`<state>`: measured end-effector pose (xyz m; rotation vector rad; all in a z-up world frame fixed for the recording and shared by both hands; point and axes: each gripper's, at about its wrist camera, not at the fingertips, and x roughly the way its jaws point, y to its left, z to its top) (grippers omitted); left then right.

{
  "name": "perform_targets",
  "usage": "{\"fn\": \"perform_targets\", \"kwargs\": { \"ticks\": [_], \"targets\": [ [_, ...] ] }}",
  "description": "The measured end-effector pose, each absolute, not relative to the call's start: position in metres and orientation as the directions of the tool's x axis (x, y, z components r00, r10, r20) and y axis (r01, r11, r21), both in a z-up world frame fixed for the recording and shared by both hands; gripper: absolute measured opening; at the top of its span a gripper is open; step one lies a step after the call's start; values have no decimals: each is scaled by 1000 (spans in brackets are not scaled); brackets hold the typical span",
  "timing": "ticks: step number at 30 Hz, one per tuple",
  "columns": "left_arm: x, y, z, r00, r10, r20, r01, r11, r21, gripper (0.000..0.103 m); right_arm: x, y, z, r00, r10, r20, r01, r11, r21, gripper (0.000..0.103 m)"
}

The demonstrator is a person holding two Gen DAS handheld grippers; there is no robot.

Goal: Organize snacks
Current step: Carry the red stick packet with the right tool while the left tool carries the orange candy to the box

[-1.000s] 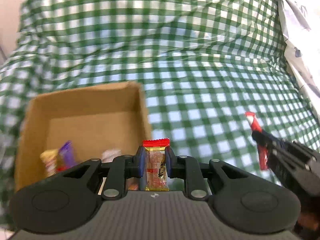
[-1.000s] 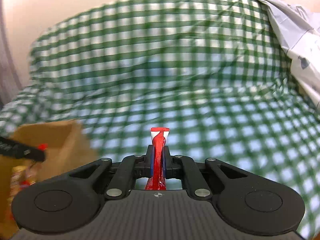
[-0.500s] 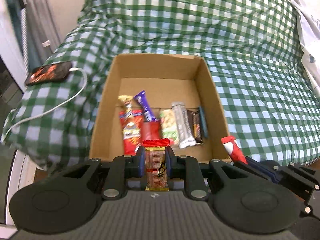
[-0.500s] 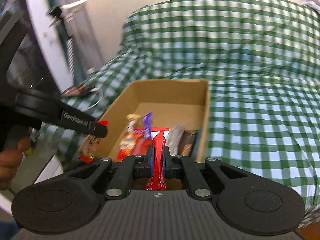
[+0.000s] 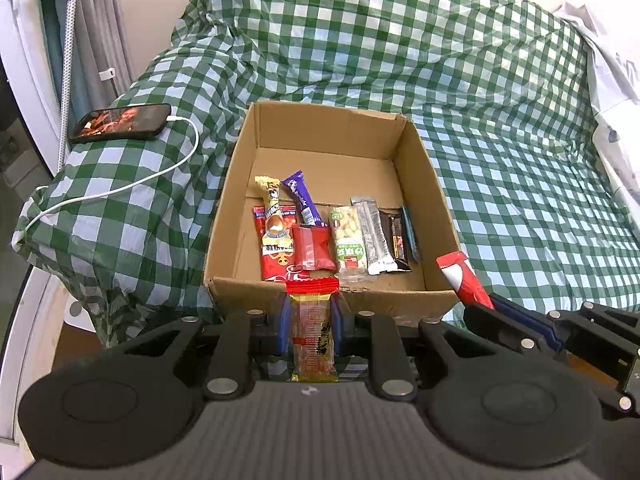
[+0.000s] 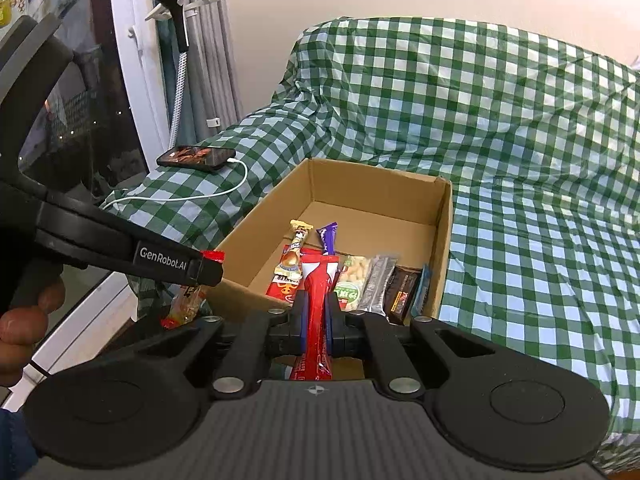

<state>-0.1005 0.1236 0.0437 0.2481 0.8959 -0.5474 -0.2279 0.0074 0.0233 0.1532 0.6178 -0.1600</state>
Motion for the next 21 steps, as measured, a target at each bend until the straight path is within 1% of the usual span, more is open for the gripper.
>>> {"fn": "perform_targets", "kwargs": {
  "ticks": [8,15,21],
  "targets": [
    [-94,125,43,491,-350,-798,537,843,-40,23,-222,8,22,794,-101,-600,186,979,82,8],
    [-73,130,45,460,-364,-810,501,860,-102,23,-217,-1,18,779,-104,-618,202,975,90,8],
    [-52,130,47,469,-348,-811,473,875,-102,23,-209,-11,13,766,-110,-634,221,970,99,9]
  ]
}}
